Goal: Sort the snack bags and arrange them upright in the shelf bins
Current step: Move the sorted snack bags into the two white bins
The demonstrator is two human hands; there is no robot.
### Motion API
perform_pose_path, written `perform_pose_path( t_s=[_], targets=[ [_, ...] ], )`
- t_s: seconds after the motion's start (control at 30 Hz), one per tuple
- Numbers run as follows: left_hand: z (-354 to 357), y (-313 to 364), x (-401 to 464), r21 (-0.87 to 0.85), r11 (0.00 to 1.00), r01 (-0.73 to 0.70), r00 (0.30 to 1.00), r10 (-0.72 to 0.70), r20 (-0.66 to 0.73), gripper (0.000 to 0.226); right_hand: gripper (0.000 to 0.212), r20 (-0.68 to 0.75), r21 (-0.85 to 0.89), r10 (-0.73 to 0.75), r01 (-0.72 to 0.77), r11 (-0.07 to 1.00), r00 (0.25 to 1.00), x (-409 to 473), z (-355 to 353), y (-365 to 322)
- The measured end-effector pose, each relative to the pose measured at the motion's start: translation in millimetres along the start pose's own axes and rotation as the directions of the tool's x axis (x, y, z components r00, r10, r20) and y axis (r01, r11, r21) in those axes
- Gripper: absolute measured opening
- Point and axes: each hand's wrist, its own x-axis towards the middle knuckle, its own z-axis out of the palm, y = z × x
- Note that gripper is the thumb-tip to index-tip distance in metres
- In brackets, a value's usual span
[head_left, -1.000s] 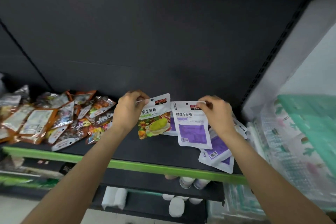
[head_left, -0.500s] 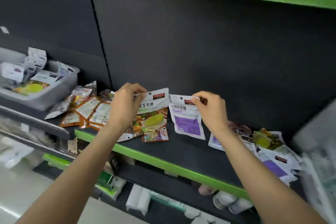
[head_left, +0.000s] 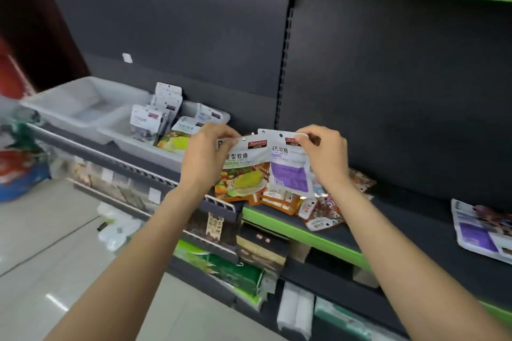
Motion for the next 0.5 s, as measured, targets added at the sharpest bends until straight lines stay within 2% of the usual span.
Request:
perform_pose_path(
  t_s=[0.3,0.5],
  targets=[
    [-88.4,-127.3,67.0,0.031,0.996,0.079,0.991,-0.075,-0.112,0.008,0.013,0.033,0.102,-0.077,0.073,0.992,0.996,59.2,157.5,-80.3],
    [-126.6,-205.8,140.3,0.006,0.991,0.134,0.989,-0.133,-0.066,0.013,0.013,0.025,0.166,-0.087,0.082,0.983,0.996,112.7,239.9,-119.1]
  ],
)
